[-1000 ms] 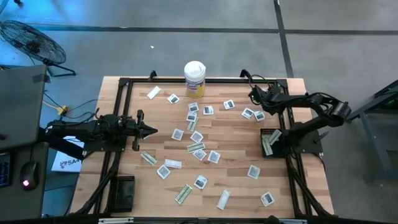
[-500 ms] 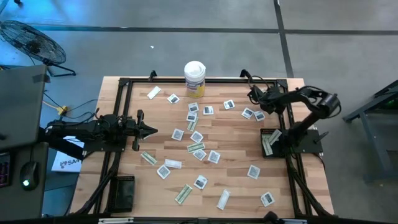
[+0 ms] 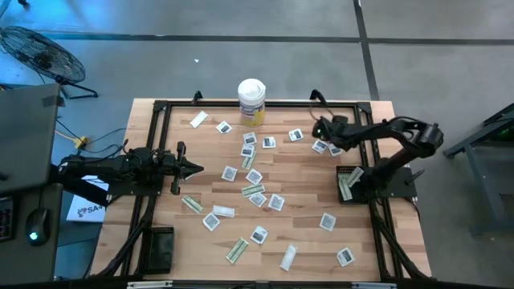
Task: Pick & Place First Aid Supplies
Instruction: Put the white bandage pad into the black bin
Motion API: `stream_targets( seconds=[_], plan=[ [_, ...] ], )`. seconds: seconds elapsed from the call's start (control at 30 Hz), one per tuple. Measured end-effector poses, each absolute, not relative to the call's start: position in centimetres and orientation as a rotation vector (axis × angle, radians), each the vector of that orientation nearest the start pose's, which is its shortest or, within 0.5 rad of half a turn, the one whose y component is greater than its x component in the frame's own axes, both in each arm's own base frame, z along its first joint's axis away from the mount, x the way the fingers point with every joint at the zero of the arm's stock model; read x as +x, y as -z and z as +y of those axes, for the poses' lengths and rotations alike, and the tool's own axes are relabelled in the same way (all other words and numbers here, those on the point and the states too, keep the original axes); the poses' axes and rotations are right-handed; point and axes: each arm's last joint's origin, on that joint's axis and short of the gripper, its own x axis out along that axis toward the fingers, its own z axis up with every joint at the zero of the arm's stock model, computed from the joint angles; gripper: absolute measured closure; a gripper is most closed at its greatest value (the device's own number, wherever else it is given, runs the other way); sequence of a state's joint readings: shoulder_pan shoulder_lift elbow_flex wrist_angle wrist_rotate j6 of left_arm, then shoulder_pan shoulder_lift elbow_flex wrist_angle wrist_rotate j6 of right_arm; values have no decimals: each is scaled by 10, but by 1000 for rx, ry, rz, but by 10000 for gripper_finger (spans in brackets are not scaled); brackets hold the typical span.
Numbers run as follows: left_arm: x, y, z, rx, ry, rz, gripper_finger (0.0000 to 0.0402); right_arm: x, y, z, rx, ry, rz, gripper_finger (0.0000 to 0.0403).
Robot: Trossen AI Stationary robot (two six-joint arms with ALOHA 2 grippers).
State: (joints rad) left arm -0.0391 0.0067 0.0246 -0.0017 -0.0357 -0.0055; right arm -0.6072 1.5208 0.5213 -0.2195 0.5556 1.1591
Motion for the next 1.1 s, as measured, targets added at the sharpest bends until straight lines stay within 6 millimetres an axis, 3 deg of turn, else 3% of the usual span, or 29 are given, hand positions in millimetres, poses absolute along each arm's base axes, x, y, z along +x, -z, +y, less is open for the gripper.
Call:
stream_targets(
  seconds=[0.1, 0.23, 0.53, 0.77, 1.1],
  plan=[
    [97, -171, -3, -6, 3, -17, 401, 182, -110, -126, 876, 1564, 554, 320],
    [97, -171, -3, -6, 3, -17, 401, 186, -115, -119, 818, 1612, 451, 320],
    [97, -171, -3, -7, 3, -16, 401, 182, -115, -125, 813, 1658, 424, 299],
    [97, -171, -3, -6, 3, -16, 401, 183, -104, -126, 858, 1641, 498, 279],
    [97, -171, -3, -6, 3, -16, 401, 184, -100, -126, 861, 1657, 498, 318]
  ],
)
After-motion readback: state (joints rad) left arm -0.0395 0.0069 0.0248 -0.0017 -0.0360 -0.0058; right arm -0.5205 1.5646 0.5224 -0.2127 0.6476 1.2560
